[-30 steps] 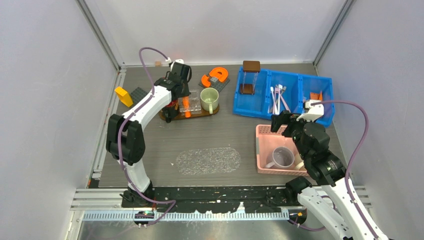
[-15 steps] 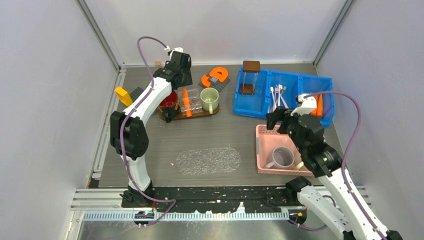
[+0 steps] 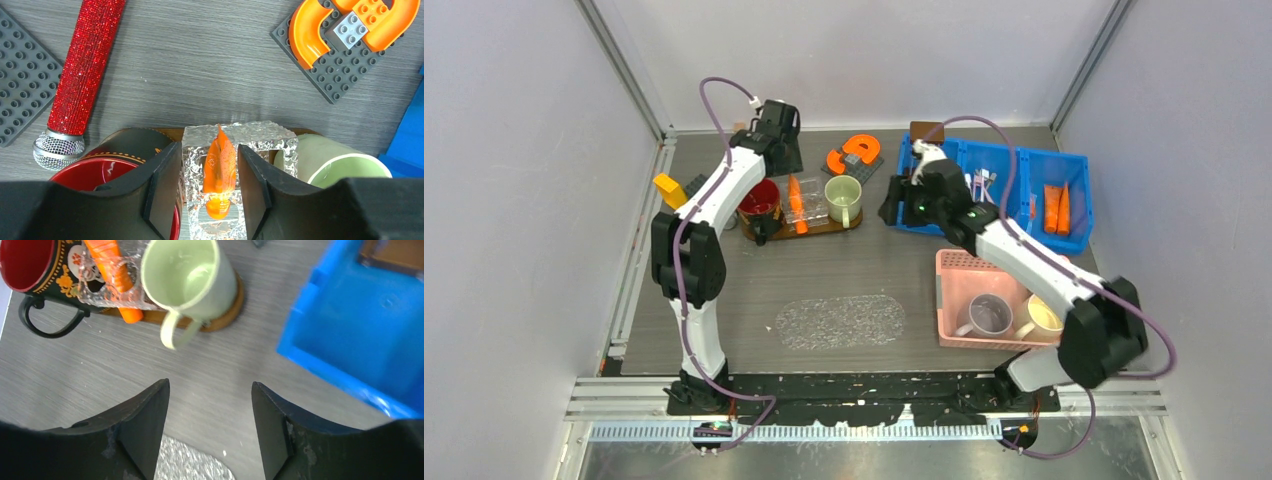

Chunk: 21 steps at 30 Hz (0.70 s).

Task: Prepare toiletry sets of a toothbrush and toothpaste on the tray
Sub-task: Adjust the toothpaste in the toothpaste holder.

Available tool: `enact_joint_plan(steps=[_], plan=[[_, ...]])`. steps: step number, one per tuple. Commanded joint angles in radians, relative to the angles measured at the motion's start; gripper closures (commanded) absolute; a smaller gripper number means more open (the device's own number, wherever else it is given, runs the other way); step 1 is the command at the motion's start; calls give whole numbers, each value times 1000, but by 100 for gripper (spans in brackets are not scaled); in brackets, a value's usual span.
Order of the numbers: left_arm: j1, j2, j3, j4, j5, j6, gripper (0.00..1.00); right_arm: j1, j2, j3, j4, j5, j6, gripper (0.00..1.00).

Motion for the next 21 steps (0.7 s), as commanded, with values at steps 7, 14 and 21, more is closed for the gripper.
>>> enact_joint_plan(steps=[7,14,21], plan=[[30,27,86,-36,91,8,56,146,405,372,192,-22,-203,44],[31,64,122,-72,126,11,59,201,558,520,175,-4,-268,46],[31,72,121,-84,146,4,63,211,620,546,156,18,-269,47]])
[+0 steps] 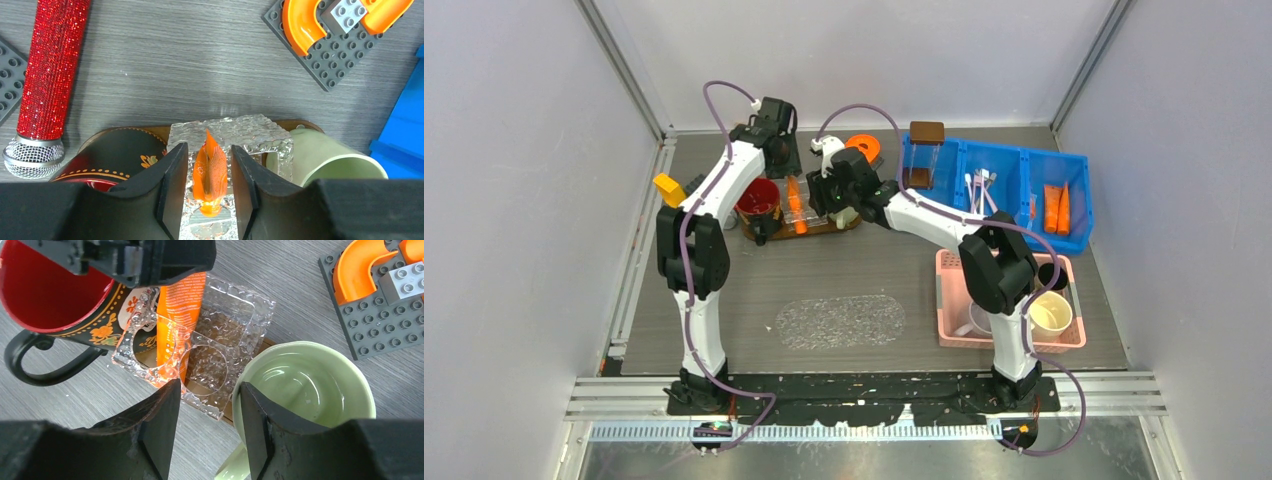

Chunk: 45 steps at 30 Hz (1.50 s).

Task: Prepare toiletry sets of a toothbrush and toothpaste on the tray
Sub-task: Adjust the toothpaste in the toothpaste holder.

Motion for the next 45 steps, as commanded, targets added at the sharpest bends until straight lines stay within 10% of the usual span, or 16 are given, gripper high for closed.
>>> enact_joint_plan(steps=[1,31,45], plan=[[4,-4,35,-12,30,5,64,7,24,45,10,20,-23,47],[6,-46,45,-11,24,2,97,16,129,167,-141,202,14,68],[6,-261,-176,263,-21,-39,100,16,179,289,-310,246,58,85]])
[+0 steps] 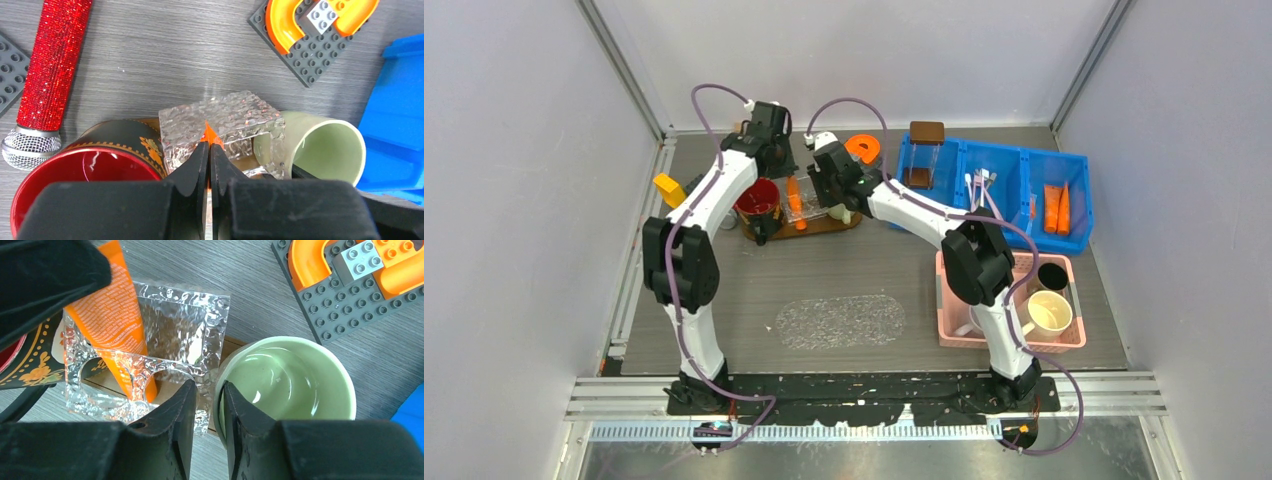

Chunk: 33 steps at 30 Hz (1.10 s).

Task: Prepare toiletry sets of a toothbrush and toothpaste on the tray
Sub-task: Adjust the toothpaste in the toothpaste holder.

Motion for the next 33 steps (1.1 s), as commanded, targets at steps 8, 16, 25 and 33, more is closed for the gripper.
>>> enact_joint_plan(steps=[8,16,25,33], plan=[[6,-271,-217,392,-56,-29,100,3,82,138,-208,41,76,92],[1,-311,-312,472,-9,-8,100,2,96,216,-289,26,91,96],[-34,-351,-370,491,6,39,100,2,123,323,-385,23,110,91],[-34,-271,-244,268,-15,34,100,3,146,324,-372,38,132,76]])
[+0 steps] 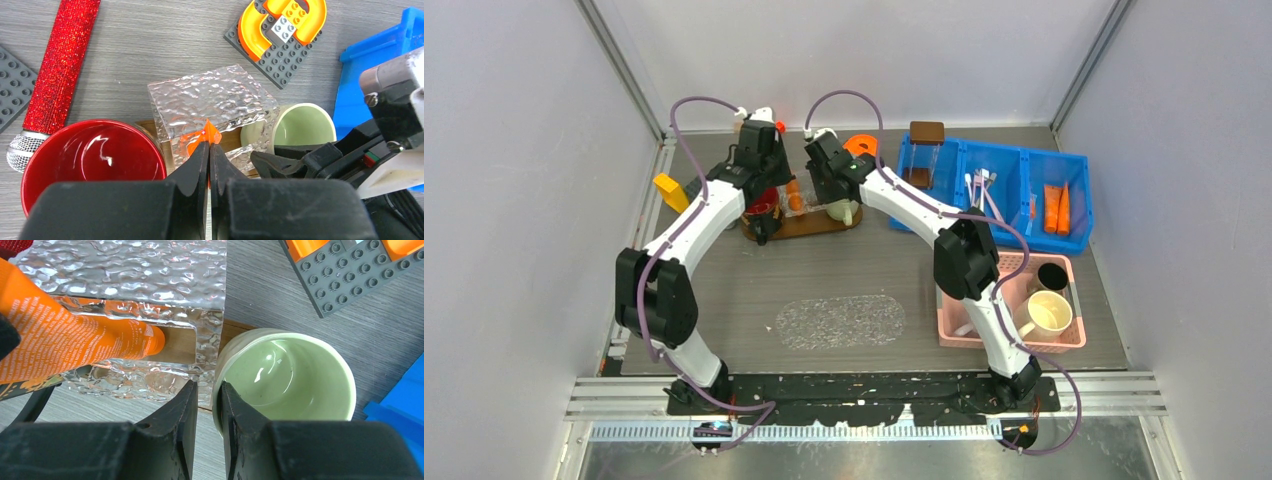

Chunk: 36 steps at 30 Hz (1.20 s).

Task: Prepare toiletry sets of a toothbrush and toothpaste on the tray
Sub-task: Adjust the toothpaste in the toothpaste holder.

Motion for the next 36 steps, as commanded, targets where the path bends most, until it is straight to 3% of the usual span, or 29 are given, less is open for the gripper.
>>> enact_joint_plan(steps=[1,11,19,29,36], plan=[[-5,16,120,-62,-11,9,100,1,33,38,-38,15,28,74],[-1,137,300,-251,-17,13,100,2,-8,48,-18,12,9,48],[11,205,419,-369,3,15,100,1,-101,8,19,-13,-26,37],[27,252,491,-468,41,-3,100,1,-262,-133,111,-22,-82,35],[33,281,539,-515,53,3,100,2,-344,-349,360,-259,-160,42]])
